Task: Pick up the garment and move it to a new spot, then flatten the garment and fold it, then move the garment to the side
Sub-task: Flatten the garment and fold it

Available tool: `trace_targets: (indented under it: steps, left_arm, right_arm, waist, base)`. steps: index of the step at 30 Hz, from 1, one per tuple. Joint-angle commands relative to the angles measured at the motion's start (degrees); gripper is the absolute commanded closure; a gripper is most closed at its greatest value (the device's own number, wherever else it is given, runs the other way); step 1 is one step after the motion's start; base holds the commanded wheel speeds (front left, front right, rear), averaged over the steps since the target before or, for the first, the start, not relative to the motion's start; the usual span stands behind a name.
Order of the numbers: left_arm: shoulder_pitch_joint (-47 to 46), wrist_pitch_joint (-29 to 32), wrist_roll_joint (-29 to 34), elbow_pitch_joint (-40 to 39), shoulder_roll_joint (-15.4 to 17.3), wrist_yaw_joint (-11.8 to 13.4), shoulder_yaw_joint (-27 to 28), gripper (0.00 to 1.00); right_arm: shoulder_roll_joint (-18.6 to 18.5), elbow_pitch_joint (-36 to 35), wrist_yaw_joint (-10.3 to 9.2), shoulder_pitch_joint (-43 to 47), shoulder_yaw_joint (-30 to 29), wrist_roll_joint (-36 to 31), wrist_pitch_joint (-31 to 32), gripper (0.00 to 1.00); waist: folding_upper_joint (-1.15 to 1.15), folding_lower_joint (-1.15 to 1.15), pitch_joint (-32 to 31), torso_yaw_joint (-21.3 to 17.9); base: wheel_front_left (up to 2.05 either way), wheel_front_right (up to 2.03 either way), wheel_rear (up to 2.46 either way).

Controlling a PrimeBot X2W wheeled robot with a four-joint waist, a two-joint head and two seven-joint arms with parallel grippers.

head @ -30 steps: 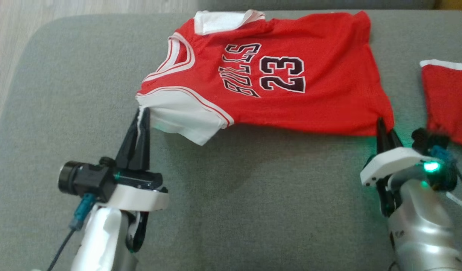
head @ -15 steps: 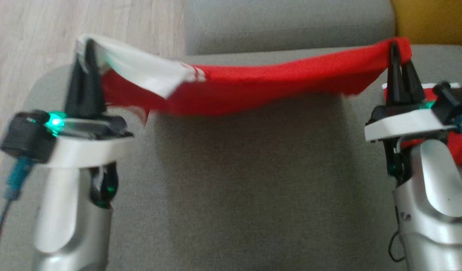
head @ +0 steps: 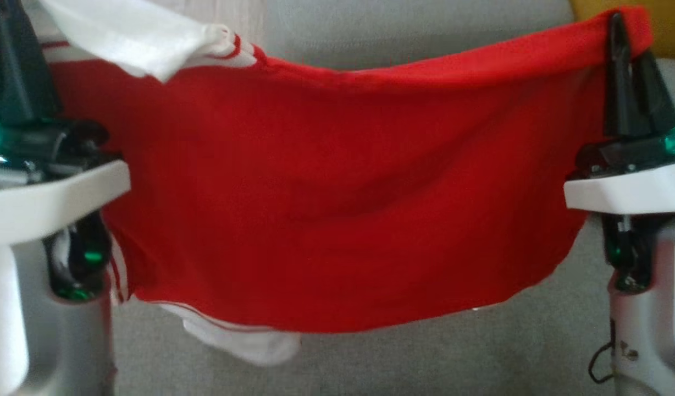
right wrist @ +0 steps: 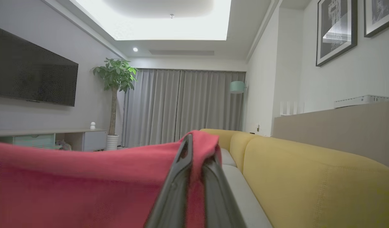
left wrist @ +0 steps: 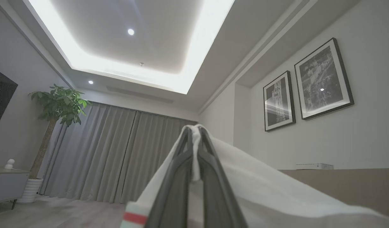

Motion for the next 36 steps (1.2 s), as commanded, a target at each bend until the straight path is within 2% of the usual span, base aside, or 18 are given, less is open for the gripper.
trace_targets:
  steps: [1,4,6,7,10,15,19,20,23,29,36]
  left_arm:
    - [-5.2,1.8,-0.4,-1.2,2.6,0.0,2.5,1.00]
    - [-9.7,4.2,-1.5,2.0,4.4,-0.7,2.4,1.00]
    - [-13.9,5.0,-2.0,6.1,5.9,-1.2,2.6,1.00]
    - [-16.2,4.9,-0.1,8.5,8.2,-1.6,2.4,1.00]
    - [-23.3,3.1,4.6,16.5,12.6,-2.8,-1.2,1.00]
    - [-41.2,-1.4,6.9,34.4,14.9,-3.3,-3.6,1.00]
    - [-53.6,-6.4,7.9,46.8,15.3,-2.7,-3.1,1.00]
    - [-53.6,-6.4,7.9,46.8,15.3,-2.7,-3.1,1.00]
    - [-58.8,-10.1,8.7,53.3,15.0,-2.5,-3.7,1.00]
    - [-57.7,-13.2,8.7,60.1,13.6,-3.5,-6.8,1.00]
    - [-40.7,-13.6,7.8,58.5,13.3,-3.9,-10.4,1.00]
  right_arm:
    - [0.5,-3.2,-0.05,-2.8,1.5,-0.2,1.6,1.00]
    - [-0.4,-2.8,-0.05,-6.4,2.6,-0.8,3.6,1.00]
    - [-2.1,0.0,-0.05,-10.9,3.7,-1.2,4.3,1.00]
    - [-3.2,2.1,-0.05,-13.9,5.1,-1.7,3.8,1.00]
    - [-5.6,12.4,-0.05,-23.8,10.0,-1.9,1.9,1.00]
    - [-6.8,32.6,-0.05,-44.0,15.0,-2.6,-1.5,1.00]
    - [-5.2,46.8,-0.05,-57.1,11.8,-6.5,-6.8,1.00]
    - [-5.2,46.8,-0.05,-57.1,11.8,-6.5,-6.8,1.00]
    - [-4.0,54.2,-0.05,-61.9,8.5,-9.9,-11.1,1.00]
    - [-3.4,62.7,-0.05,-60.9,5.6,-13.2,-14.8,1.00]
    - [-4.6,69.3,-0.05,-49.7,8.5,-11.6,-15.5,1.00]
  waist:
    - [0.00,0.00,2.5,0.2]
    - [0.00,0.00,6.1,0.1]
    - [0.00,0.00,8.8,-0.2]
    - [0.00,0.00,10.2,-0.7]
    - [0.00,0.00,13.6,-1.9]
    - [0.00,0.00,18.2,-1.6]
    - [0.00,0.00,19.9,-1.4]
    - [0.00,0.00,19.9,-1.4]
    - [0.00,0.00,20.1,-0.6]
    - [0.00,0.00,19.9,1.5]
    - [0.00,0.00,17.6,2.8]
  base:
    - [0.00,0.00,0.00]
    - [0.00,0.00,0.00]
    - [0.00,0.00,0.00]
    - [0.00,0.00,0.00]
    - [0.00,0.00,0.00]
    - [0.00,0.00,0.00]
    - [0.00,0.00,0.00]
    - [0.00,0.00,0.00]
    - [0.00,0.00,0.00]
    - [0.00,0.00,0.00]
    - [0.00,0.00,0.00]
